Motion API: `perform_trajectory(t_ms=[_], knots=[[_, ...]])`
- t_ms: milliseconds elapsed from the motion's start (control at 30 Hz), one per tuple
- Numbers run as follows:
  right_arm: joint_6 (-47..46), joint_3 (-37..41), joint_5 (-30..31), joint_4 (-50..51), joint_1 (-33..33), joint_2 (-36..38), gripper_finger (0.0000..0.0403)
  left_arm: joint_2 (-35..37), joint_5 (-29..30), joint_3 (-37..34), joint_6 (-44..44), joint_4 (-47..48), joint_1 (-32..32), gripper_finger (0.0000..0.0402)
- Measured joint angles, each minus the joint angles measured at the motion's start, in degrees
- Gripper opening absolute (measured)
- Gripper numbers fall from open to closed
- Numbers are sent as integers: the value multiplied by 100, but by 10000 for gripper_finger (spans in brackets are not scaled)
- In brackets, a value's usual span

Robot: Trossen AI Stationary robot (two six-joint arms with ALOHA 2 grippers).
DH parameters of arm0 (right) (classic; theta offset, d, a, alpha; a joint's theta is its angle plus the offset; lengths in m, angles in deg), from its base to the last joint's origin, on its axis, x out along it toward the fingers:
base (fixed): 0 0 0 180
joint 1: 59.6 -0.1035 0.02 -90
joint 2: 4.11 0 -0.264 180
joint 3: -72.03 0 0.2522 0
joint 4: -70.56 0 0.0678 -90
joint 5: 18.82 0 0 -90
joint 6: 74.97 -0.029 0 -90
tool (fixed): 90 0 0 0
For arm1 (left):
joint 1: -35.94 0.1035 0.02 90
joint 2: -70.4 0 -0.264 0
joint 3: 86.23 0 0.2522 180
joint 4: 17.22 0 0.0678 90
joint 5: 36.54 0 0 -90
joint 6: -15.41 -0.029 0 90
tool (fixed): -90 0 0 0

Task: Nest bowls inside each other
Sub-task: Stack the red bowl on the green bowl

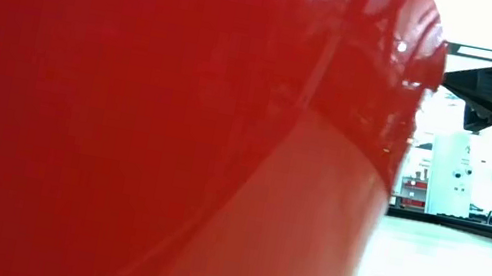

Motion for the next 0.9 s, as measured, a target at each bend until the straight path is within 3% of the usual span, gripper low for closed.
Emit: perform_trajectory(t_ms=[533, 900], knots=[[-5, 0, 0, 0, -1, 0, 34, 0, 58, 0, 36, -63, 1, 158], [-9, 0, 1, 0, 0, 0, 34, 0, -243, 0, 23, -59, 1, 129]])
